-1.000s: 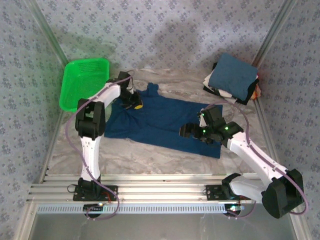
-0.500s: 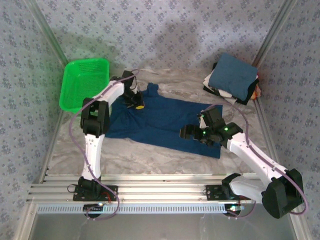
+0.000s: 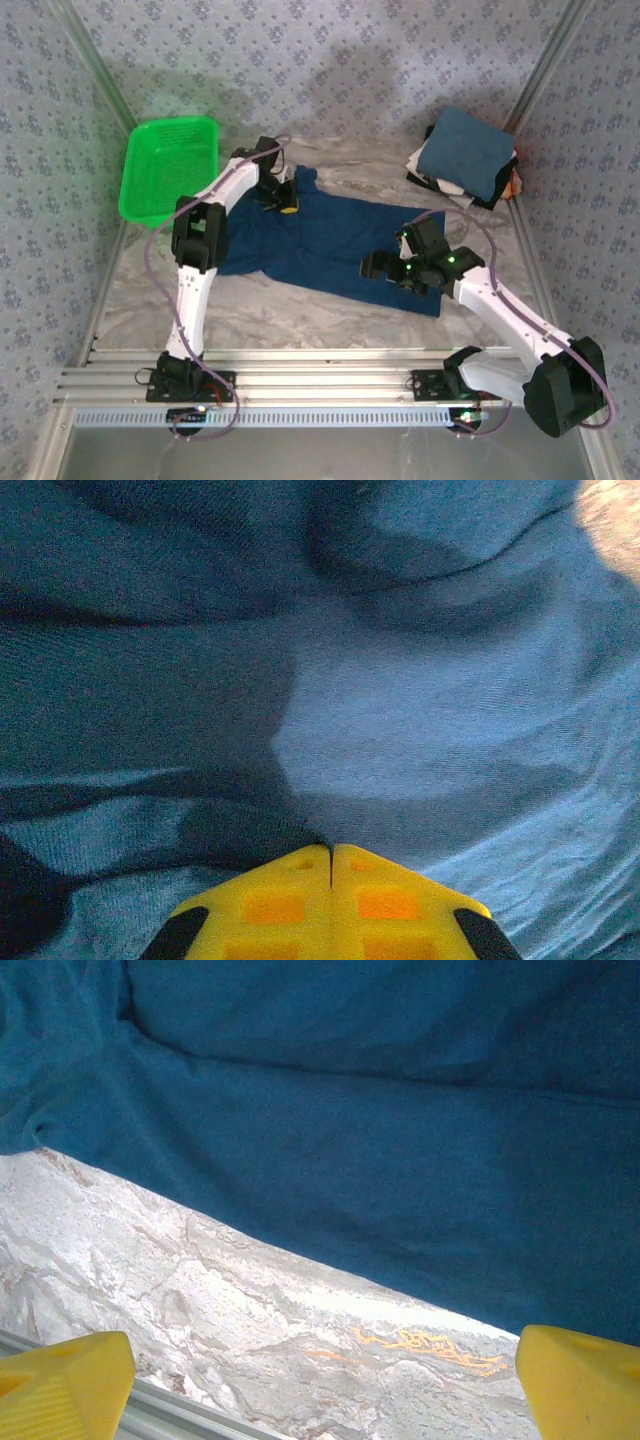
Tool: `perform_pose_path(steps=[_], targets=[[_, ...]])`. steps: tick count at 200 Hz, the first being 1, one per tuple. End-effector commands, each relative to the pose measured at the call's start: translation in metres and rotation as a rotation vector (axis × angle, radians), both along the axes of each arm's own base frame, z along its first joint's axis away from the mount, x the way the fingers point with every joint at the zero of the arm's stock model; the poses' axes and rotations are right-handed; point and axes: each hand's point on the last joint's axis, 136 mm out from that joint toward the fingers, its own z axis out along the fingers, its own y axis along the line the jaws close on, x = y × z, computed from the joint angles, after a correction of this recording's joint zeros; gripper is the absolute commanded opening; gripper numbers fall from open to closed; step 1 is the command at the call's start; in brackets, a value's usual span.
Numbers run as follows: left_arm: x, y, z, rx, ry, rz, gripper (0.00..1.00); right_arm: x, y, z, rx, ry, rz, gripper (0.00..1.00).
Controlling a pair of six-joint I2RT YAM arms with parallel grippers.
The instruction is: Fold and stack the t-shirts
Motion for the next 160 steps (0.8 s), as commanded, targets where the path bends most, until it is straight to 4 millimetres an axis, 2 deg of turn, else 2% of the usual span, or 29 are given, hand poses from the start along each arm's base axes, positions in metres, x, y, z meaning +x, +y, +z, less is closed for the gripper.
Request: perform_pose_path(steps=[1,26,40,46,59,70,90,107,122,126,129,142,160], targets=[[0.0,-0.001,0.002,0.008,0.003,-0.031,0.0,-0.005,0.001,-0.002,0.01,0.014,-0.005,1.0],[0.001,-0.005,0.002,0.004,-0.005,-0.045,0.01,-0.005,0.001,-0.004,0.011,0.016,-0.011,1.0],[0.0,-0.008,0.004,-0.01,-0.001,-0.045,0.14,-0.006,0.0,-0.006,0.005,0.023,-0.017,1.0],[0.0,-0.009,0.011,-0.021,-0.009,-0.044,0.22,-0.006,-0.002,-0.008,-0.003,0.031,-0.024,1.0],[0.003,-0.012,0.035,-0.049,-0.056,-0.026,0.5,-0.008,-0.007,-0.013,-0.033,0.056,-0.035,1.0],[0.004,-0.011,0.063,-0.072,-0.114,-0.005,0.64,-0.009,-0.011,-0.016,-0.056,0.068,-0.049,1.0],[-0.004,-0.006,0.112,-0.11,-0.179,0.031,0.77,-0.016,-0.02,-0.024,-0.092,0.12,-0.098,1.0],[-0.021,0.01,0.139,-0.124,-0.19,0.083,0.82,-0.018,-0.032,-0.032,-0.133,0.158,-0.153,1.0],[-0.046,0.027,0.146,-0.137,-0.175,0.142,0.89,-0.02,-0.043,-0.04,-0.165,0.192,-0.216,1.0],[-0.052,0.033,0.147,-0.137,-0.174,0.158,0.96,-0.02,-0.046,-0.042,-0.171,0.196,-0.23,1.0],[-0.057,0.037,0.146,-0.134,-0.169,0.171,0.98,-0.02,-0.048,-0.043,-0.173,0.201,-0.244,1.0],[-0.078,0.06,0.138,-0.108,-0.147,0.229,0.99,-0.015,-0.053,-0.049,-0.166,0.203,-0.292,1.0],[-0.1,0.094,0.113,-0.095,-0.107,0.338,0.98,-0.009,-0.061,-0.055,-0.174,0.208,-0.353,1.0]])
